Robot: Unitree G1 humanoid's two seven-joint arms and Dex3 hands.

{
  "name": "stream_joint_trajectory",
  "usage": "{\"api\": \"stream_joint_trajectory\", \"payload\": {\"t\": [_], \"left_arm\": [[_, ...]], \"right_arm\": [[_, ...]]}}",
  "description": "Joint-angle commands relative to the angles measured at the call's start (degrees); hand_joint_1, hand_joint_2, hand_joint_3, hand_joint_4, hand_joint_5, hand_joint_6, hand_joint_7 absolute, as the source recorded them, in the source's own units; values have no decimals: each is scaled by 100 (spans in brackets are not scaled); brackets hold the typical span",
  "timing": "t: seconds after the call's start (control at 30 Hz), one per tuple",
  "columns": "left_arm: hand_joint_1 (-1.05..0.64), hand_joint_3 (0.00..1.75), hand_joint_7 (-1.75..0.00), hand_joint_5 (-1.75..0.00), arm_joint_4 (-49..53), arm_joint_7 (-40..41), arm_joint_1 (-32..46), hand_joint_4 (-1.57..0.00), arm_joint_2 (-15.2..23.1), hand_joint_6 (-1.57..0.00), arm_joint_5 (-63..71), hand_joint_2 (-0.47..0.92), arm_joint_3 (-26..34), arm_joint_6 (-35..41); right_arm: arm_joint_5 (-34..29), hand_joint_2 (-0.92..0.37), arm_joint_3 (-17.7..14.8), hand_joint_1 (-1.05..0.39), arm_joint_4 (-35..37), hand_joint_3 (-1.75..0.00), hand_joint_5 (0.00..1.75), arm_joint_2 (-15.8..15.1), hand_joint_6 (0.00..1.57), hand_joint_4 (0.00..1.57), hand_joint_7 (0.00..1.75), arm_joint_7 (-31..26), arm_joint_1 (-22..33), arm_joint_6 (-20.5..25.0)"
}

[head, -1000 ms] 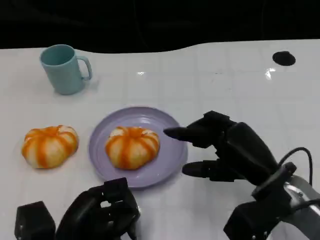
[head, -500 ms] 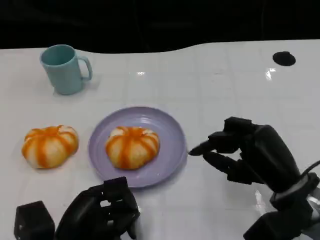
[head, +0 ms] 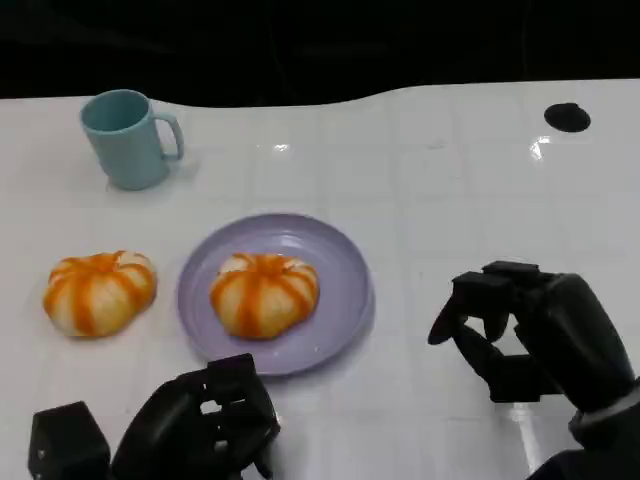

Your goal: Grasp the bread from the table and place it into the plate.

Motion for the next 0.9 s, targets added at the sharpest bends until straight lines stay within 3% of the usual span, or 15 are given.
{"api": "stream_joint_trajectory", "payload": {"t": [0.03, 0.2, 0.47, 0.9], "left_arm": [[-56, 61, -142, -175, 46, 37, -38, -79, 82, -76, 51, 69, 15, -70], [-56, 61, -142, -175, 66, 27, -52, -78, 73, -75, 46, 69, 16, -92], [-54, 61, -142, -175, 37, 3, -54, -80, 75, -76, -3, 68, 24, -17], [-56, 61, -141, -175, 81, 26, -61, -81, 90, -78, 25, 68, 42, -67]], "right_arm": [[17, -43, -128, -18, -259, -115, 175, -100, 71, 88, 161, 25, 263, 162], [6, -41, -141, -19, -481, -116, 175, -111, 70, 88, 169, 82, 553, 325], [57, -37, -132, -22, -760, -124, 175, -111, 78, 87, 147, 305, 1004, 516], [34, -37, -74, -25, -478, -127, 175, 2, 77, 87, 153, 92, 1143, 475]]}}
